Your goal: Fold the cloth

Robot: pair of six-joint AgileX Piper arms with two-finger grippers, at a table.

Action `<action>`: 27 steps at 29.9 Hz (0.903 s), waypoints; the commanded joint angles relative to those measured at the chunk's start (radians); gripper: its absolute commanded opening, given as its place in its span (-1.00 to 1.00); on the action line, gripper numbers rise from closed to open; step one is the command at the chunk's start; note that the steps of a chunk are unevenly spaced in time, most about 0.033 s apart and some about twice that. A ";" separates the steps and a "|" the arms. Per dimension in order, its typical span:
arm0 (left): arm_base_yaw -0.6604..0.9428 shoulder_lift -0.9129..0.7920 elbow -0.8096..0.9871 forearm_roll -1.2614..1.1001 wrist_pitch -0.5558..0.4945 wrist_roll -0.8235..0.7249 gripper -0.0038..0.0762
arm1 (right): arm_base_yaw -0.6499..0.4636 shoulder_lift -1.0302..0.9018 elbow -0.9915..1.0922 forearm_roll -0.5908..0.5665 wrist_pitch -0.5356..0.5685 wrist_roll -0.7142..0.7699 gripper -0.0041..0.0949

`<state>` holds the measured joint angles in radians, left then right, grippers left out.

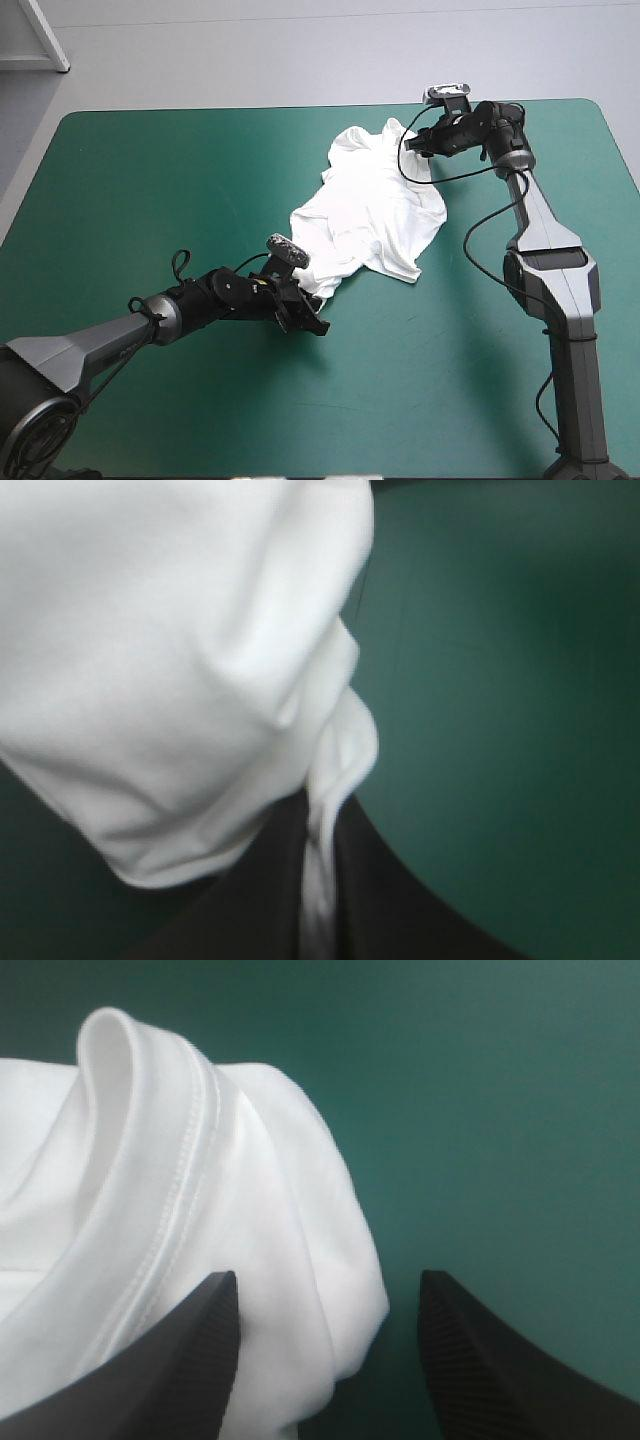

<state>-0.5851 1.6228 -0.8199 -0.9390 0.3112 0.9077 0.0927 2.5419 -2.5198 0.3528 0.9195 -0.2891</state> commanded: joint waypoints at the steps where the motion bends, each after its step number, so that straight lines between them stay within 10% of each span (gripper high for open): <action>1: -0.008 -0.023 -0.010 -0.010 0.062 0.010 -0.86 | -0.008 -0.058 -0.031 0.042 -0.039 -0.018 0.11; 7: -0.008 -0.023 -0.010 -0.010 0.056 0.000 -0.86 | -0.002 -0.026 -0.031 0.075 -0.018 -0.025 0.01; 12: -0.008 -0.023 -0.010 -0.010 0.056 -0.007 -0.86 | 0.019 -0.022 -0.033 0.075 0.005 -0.066 -0.97; 27: 0.169 -0.231 -0.010 0.271 -0.043 -0.219 -0.86 | 0.015 -0.340 -0.054 0.015 0.125 -0.029 -0.91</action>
<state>-0.4890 1.4678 -0.8094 -0.7172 0.3088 0.7391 0.1139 2.3608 -2.5395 0.3386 1.0579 -0.3220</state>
